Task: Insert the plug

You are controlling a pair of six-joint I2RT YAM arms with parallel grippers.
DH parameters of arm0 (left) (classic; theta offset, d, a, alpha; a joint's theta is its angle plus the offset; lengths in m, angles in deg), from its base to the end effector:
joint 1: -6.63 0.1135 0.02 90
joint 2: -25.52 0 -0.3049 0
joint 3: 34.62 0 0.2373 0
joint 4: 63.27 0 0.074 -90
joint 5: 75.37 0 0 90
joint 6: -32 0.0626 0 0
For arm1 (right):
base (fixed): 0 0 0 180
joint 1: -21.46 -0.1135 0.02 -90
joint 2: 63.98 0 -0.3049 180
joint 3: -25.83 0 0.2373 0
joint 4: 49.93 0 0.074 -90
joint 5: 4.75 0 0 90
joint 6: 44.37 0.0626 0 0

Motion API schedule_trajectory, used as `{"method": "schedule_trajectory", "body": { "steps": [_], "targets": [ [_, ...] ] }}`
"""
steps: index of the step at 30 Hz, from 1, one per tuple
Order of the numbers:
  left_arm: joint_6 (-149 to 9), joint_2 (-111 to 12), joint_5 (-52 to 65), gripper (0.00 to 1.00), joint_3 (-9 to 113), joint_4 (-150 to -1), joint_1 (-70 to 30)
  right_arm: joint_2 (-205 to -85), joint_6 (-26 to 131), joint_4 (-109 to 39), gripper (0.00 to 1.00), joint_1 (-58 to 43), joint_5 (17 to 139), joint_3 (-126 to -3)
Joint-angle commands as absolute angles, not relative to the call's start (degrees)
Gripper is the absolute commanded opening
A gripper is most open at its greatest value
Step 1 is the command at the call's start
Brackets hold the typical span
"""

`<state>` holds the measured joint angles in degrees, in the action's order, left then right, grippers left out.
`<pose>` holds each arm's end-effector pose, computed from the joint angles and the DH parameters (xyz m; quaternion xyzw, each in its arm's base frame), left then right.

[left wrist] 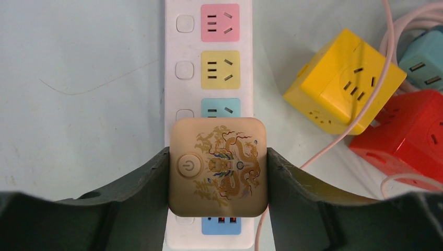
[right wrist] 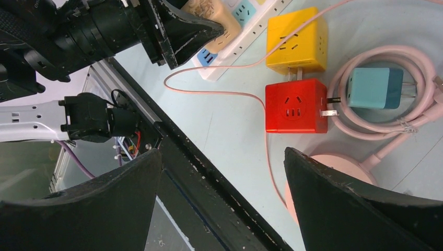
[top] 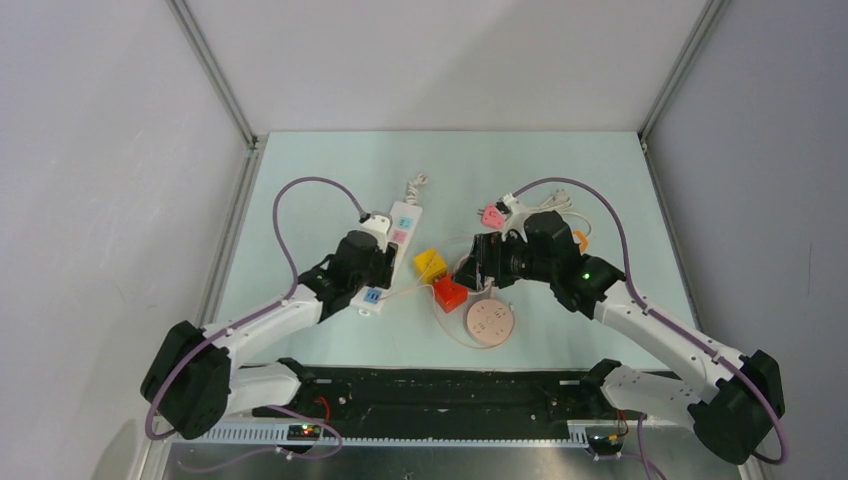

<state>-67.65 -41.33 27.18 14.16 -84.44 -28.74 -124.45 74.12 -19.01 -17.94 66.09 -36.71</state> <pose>0.1957 -0.1223 0.2348 0.1542 0.8860 -0.0719 0.4314 0.1596 0.1577 0.3231 -0.1650 0.8371 0.3989 0.3361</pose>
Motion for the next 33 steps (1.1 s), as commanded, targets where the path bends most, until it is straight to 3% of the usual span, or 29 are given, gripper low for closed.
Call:
{"method": "schedule_trajectory", "body": {
  "steps": [1, 18, 33],
  "targets": [
    [-74.0, -44.6, 29.8, 0.00, 13.9, -84.6, -31.1, -124.3, 74.0, -18.8, 0.91, -18.6, 67.6, -38.2],
    [-82.9, -54.3, 34.8, 0.00, 11.2, -80.3, -35.5, -123.0, 73.5, -16.9, 0.91, -18.4, 69.2, -38.2],
    [-88.4, -54.9, 49.0, 0.00, 5.4, -74.3, -44.3, -122.5, 73.2, -16.6, 0.91, -17.7, 69.7, -38.2]
  ]
}}
